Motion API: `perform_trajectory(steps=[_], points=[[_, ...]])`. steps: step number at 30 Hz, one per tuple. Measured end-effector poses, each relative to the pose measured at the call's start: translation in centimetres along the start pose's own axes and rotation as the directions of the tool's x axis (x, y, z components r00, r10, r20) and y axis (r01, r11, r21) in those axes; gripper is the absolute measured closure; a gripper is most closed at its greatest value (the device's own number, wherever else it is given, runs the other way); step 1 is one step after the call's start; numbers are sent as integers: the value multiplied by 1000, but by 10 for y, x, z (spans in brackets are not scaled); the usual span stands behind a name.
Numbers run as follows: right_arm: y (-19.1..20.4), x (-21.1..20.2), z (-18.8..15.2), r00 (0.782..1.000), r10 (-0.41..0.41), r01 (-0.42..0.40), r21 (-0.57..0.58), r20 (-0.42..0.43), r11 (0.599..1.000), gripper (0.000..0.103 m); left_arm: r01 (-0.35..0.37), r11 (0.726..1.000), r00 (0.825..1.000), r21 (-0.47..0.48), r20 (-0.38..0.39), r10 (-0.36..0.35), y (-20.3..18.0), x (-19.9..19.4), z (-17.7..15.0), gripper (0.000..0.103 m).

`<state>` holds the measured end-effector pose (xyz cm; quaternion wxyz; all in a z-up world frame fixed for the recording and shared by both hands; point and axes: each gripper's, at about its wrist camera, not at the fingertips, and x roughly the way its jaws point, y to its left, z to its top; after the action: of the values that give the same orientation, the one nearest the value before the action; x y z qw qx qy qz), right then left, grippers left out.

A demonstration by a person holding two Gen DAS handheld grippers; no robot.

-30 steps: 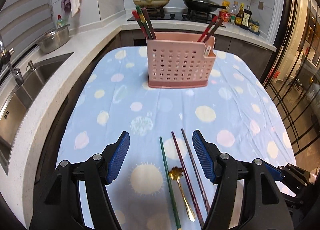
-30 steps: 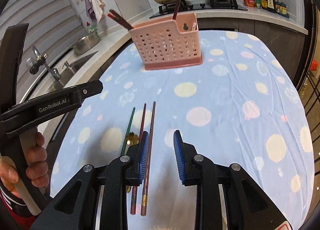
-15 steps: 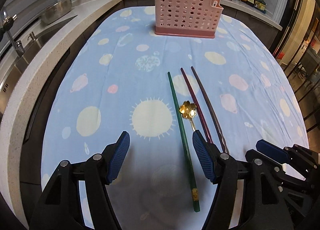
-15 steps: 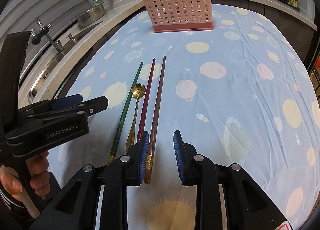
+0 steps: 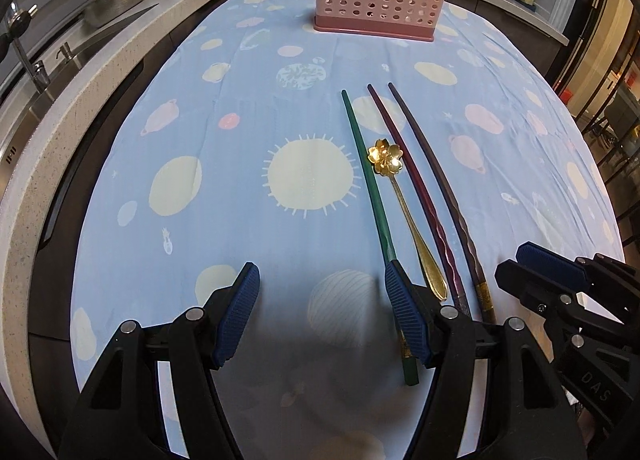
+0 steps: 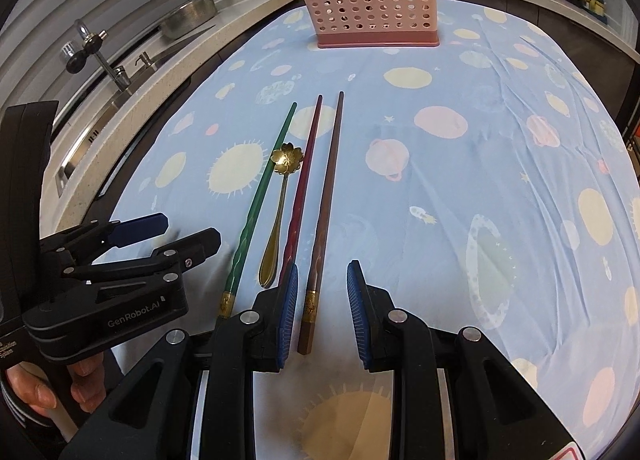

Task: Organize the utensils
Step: 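Move both open grippers back down to the chopsticks on the cloth, then grasp the brown chopstick with the right gripper while the left gripper grasps the green chopstick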

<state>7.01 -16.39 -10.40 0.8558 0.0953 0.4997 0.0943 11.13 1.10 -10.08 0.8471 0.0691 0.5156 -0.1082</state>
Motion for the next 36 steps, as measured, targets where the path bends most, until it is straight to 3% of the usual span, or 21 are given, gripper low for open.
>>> perform_trajectory(steps=[22,36], points=[[4,19,-8,997,-21,19,-20,-71,1000,78,46,998,998,33,-32,-45,-13,0,-21,41],[0,16,-18,993,-106,101,-85,-57,991,96,77,996,995,36,-64,-75,-17,3,-30,41]])
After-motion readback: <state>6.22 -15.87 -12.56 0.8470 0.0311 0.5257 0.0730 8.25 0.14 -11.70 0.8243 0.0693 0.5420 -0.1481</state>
